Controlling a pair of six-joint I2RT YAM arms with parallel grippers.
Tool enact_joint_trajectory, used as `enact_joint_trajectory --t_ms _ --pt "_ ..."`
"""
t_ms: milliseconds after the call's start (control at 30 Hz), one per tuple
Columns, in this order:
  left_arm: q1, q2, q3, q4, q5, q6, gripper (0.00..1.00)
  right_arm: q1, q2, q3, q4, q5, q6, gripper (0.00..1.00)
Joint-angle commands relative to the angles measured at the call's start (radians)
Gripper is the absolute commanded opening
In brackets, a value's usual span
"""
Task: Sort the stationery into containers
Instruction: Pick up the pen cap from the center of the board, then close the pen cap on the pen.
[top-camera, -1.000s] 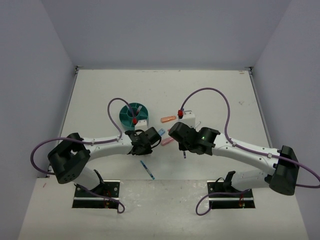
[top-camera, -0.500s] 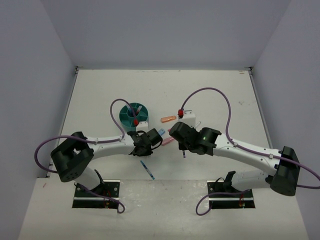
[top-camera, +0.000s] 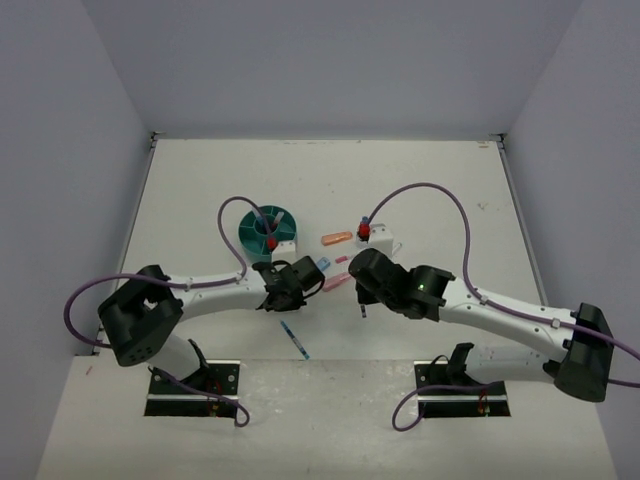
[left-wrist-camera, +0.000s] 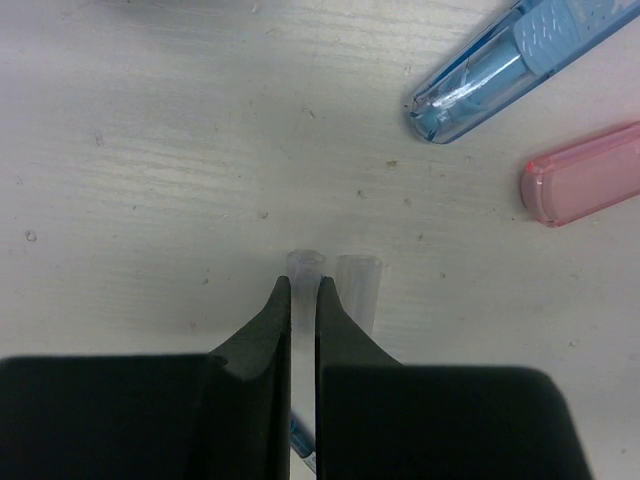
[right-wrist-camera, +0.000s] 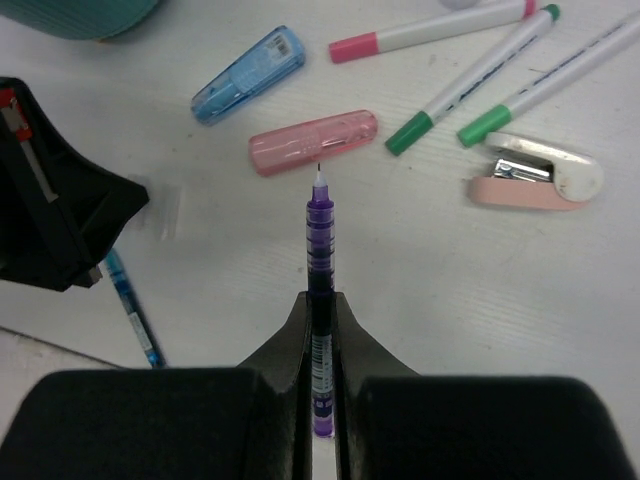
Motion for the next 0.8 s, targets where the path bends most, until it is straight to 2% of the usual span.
enact_joint_trajectory --t_ms 0,167,267,433,767 --pt "-0.004 -0.122 0.053 -0.063 -0.109 -0.013 0.00 0.000 -0.150 -0.113 0.256 -0.107 -0.074 0.00" --pt "-0.004 -0.306 0.136 -0.044 -0.186 0.075 0.00 0.000 -0.289 -0.328 0.706 -0.377 -0.125 0.00" --pt "-0.004 -0.431 0.166 0.027 -0.179 0.151 0.00 0.026 -0.272 -0.372 0.845 -0.445 -0.109 0.00" --pt "-0.004 -0.577 0.164 0.199 -0.104 0.262 0.00 0.066 -0.170 -0.300 0.945 -0.427 -0.112 0.00" --pt "-0.004 -0.685 0.143 0.308 -0.026 0.372 0.00 0.103 -0.097 -0.164 0.960 -0.287 -0.138 0.00"
